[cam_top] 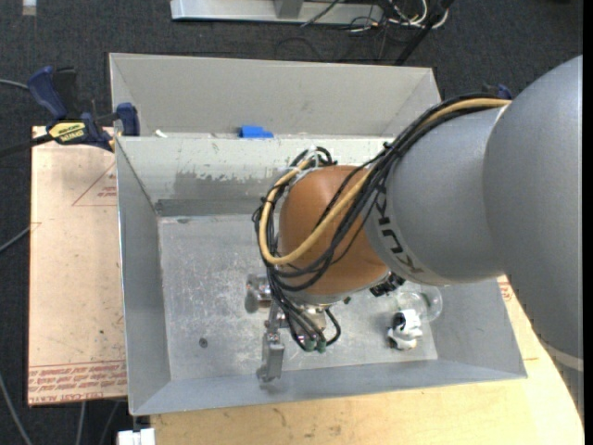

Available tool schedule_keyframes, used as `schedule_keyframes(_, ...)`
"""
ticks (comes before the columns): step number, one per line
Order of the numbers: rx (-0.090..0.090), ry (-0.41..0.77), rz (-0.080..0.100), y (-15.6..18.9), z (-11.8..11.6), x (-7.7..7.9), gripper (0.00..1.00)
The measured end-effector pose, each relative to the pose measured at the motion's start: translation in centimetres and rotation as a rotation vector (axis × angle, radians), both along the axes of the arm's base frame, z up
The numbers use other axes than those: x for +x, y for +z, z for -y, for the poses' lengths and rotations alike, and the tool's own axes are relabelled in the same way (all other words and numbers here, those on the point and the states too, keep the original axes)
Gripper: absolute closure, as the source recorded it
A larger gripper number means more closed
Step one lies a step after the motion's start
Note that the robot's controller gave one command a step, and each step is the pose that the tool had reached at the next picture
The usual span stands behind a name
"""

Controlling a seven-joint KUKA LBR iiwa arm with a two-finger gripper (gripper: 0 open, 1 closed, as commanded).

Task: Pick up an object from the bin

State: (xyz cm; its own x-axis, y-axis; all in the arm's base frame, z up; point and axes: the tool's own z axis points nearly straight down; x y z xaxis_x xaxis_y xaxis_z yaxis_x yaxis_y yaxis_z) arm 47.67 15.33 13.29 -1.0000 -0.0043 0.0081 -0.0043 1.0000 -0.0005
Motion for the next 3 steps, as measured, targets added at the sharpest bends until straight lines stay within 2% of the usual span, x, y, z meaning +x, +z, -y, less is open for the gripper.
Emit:
schedule_keyframes(1, 0.001, -0.005, 0.007, 0.4, 0.1, 0.2, 0.00)
schedule_keyframes(2, 0.003, -0.079, 0.013, -5.4, 6.5, 3.2, 0.00)
schedule_keyframes(3, 0.000, -0.043, 0.008, -6.4, 8.7, 3.7, 0.00)
